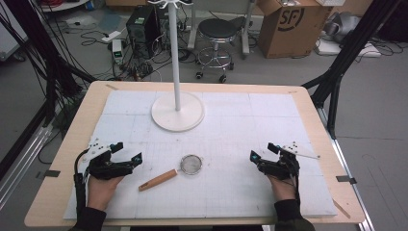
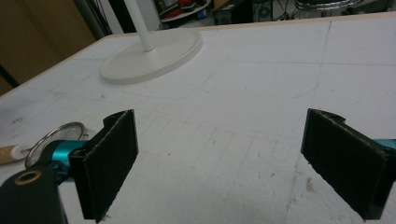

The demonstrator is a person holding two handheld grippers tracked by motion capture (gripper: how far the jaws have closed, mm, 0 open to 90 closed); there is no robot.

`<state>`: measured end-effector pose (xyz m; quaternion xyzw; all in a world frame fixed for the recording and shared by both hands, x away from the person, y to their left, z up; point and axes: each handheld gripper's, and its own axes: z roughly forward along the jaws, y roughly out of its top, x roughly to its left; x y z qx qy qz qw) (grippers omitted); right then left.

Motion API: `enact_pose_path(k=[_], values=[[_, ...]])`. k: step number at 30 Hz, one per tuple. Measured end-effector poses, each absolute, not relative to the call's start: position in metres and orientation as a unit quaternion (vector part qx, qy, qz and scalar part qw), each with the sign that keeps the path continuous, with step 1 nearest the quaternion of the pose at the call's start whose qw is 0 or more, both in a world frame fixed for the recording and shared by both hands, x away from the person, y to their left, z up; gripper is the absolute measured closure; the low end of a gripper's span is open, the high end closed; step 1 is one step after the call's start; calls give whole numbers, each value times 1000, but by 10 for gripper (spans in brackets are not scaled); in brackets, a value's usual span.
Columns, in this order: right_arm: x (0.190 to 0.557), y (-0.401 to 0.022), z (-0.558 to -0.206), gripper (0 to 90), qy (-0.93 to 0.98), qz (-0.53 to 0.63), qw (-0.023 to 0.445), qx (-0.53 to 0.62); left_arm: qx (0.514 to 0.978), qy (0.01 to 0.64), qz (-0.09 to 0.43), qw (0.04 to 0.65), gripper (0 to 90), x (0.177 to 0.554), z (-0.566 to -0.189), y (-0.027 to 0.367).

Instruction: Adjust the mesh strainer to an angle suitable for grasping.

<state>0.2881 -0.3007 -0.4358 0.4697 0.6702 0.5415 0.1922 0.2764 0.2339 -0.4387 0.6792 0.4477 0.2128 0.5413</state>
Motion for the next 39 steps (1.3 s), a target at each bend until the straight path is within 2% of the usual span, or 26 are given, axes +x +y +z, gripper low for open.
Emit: enact_pose_path(k=[6,18,25,32,39], values=[[288,-300,-436,135,670,542,190,470,679,448,212,541,90,275,-439,234],[288,-300,-436,135,671,544,190,466,675,451,212,544,97,272,-437,234],[288,-299,-436,135,671,545,188,466,676,450,208,545,99,257,-435,240],[288,-300,-435,135,669,546,191,466,686,444,192,544,171,246,-437,239],[288,-300,-435,135,668,546,191,468,696,435,184,542,197,232,-438,234]])
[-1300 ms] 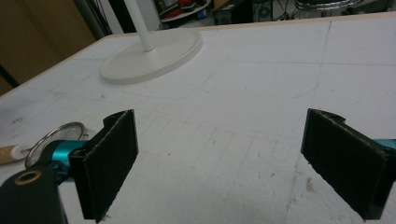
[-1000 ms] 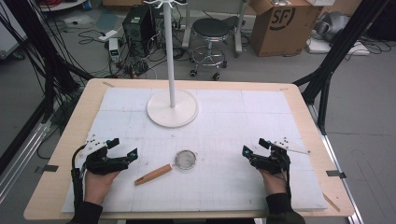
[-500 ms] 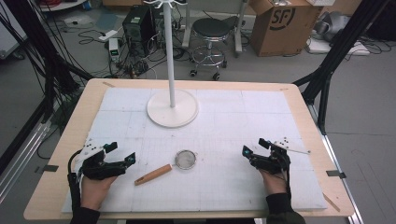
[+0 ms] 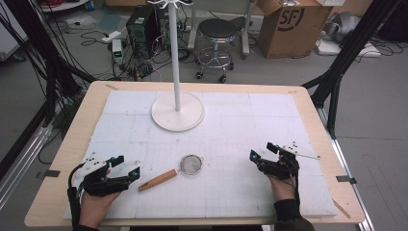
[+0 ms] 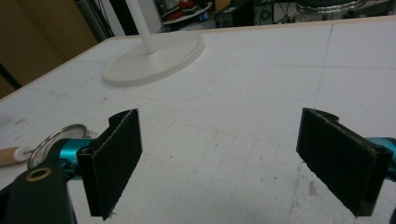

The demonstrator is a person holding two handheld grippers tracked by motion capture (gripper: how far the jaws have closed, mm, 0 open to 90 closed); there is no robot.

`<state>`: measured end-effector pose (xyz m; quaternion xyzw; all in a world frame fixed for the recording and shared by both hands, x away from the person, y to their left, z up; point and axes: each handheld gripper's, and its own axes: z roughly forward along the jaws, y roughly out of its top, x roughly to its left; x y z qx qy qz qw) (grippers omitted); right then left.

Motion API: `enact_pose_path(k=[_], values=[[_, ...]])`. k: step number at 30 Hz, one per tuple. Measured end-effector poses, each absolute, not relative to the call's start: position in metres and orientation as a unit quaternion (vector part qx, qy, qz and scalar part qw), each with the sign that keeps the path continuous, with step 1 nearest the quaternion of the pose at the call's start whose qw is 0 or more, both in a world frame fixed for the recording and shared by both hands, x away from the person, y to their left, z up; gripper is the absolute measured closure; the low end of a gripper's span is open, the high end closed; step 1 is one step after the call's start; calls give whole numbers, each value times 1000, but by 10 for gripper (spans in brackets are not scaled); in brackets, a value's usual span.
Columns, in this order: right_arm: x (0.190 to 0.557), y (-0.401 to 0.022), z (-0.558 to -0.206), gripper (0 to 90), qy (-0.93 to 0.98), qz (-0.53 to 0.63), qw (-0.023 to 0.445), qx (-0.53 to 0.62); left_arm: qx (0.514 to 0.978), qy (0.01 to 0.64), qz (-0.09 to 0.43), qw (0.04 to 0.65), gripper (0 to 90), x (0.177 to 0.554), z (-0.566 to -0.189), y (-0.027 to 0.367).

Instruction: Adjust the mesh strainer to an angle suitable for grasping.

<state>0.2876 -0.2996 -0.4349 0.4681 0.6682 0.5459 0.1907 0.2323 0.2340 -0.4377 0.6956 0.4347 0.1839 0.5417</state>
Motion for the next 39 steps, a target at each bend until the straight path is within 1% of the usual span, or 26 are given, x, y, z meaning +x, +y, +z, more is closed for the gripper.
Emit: enact_pose_path(k=[3,5,7,14,19,22,25,26,29,33,36,38,39], values=[[288,-299,-435,135,670,545,192,466,693,434,178,547,219,229,-438,236],[288,-299,-435,135,670,545,191,467,691,436,177,549,256,228,-438,237],[288,-299,-435,135,670,545,192,466,690,436,175,551,270,226,-439,237],[287,-299,-435,135,668,547,193,466,700,433,178,539,315,222,-440,232],[287,-299,-434,135,668,547,194,466,701,435,175,538,388,222,-440,231],[287,-299,-434,135,668,547,193,467,702,437,168,537,403,222,-441,230],[287,-300,-434,135,666,547,193,468,701,435,167,540,485,220,-440,227],[287,-300,-434,135,666,547,194,469,702,437,168,536,527,219,-440,226],[287,-301,-434,135,666,548,196,467,703,444,167,530,611,216,-442,222],[286,-300,-433,135,666,548,196,466,711,438,159,527,668,215,-443,217],[285,-301,-433,134,664,550,199,466,709,437,158,530,772,214,-442,217],[285,-303,-433,135,663,549,201,467,700,441,139,544,828,214,-443,220],[285,-303,-433,134,662,550,200,468,698,442,125,549,840,212,-445,221]])
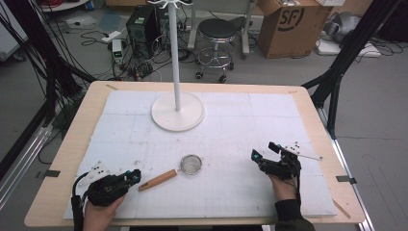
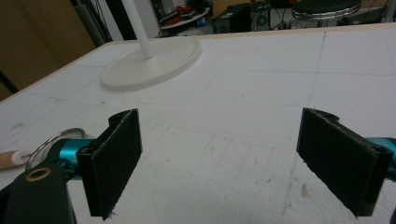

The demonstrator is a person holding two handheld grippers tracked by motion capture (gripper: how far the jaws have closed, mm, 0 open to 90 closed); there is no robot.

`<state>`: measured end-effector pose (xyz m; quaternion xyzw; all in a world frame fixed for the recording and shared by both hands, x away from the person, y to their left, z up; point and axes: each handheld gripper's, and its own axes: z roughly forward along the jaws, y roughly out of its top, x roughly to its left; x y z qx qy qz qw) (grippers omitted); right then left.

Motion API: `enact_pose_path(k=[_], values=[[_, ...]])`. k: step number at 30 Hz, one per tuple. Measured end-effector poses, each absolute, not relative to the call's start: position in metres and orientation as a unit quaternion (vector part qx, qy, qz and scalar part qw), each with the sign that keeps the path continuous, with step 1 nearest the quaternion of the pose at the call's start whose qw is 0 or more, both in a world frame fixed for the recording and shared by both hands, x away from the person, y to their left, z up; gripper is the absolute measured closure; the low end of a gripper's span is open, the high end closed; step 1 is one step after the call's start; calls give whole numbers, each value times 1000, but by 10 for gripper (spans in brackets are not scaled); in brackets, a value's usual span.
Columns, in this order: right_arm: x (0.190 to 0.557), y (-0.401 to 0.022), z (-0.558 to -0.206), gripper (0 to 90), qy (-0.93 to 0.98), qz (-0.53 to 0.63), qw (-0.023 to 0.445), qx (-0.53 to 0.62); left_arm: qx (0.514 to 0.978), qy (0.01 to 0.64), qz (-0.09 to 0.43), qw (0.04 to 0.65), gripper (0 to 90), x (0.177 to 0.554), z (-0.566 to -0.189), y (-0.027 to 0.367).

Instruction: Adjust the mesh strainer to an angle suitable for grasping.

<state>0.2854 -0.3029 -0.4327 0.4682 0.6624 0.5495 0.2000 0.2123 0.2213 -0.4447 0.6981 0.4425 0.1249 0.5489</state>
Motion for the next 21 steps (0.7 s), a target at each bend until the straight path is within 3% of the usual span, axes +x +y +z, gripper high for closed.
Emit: enact_pose_path(k=[10,21], values=[[285,-301,-433,135,662,549,200,469,718,435,119,530,897,198,-445,212],[285,-302,-432,135,661,550,205,467,729,447,106,506,899,195,-453,206]])
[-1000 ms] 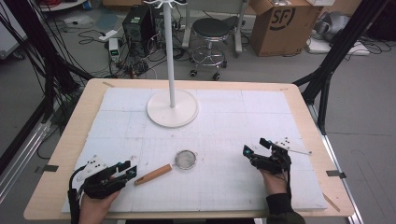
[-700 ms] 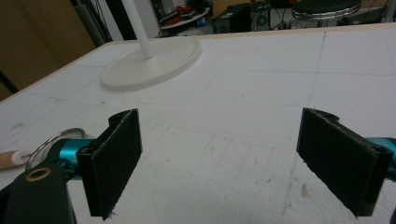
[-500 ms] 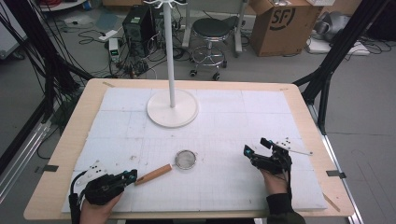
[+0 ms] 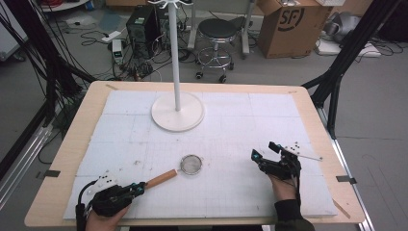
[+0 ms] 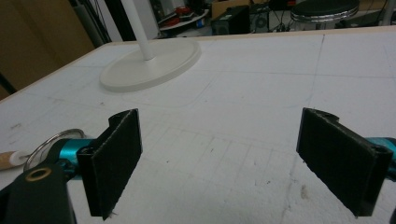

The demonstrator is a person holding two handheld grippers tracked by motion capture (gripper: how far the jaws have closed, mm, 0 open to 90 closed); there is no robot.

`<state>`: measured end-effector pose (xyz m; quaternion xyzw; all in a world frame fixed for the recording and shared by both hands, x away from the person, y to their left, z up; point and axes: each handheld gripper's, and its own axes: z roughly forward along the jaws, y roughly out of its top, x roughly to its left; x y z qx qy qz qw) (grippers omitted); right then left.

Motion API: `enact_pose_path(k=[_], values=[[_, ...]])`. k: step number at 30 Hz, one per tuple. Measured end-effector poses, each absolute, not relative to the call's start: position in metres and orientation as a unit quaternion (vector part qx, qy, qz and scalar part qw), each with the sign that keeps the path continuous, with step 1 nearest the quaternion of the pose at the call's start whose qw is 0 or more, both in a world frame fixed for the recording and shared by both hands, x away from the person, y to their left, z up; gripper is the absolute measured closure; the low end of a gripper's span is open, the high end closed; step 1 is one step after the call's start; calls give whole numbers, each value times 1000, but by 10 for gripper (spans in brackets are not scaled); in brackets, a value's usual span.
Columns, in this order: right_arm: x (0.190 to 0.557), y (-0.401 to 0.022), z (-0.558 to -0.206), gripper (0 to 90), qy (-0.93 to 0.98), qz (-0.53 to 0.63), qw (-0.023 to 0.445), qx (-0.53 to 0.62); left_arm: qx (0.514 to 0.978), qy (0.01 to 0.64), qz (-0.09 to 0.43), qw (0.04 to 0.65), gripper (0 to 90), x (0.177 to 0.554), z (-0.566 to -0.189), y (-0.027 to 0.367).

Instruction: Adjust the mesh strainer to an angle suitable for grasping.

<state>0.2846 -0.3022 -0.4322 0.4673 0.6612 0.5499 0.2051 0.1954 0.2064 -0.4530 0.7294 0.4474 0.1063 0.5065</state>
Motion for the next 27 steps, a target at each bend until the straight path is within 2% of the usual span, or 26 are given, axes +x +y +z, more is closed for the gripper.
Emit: enact_pose_path(k=[15,27], values=[[286,-302,-433,136,662,547,207,469,723,472,81,498,899,191,-464,205],[285,-303,-433,138,662,547,207,468,726,481,81,485,900,193,-469,202]])
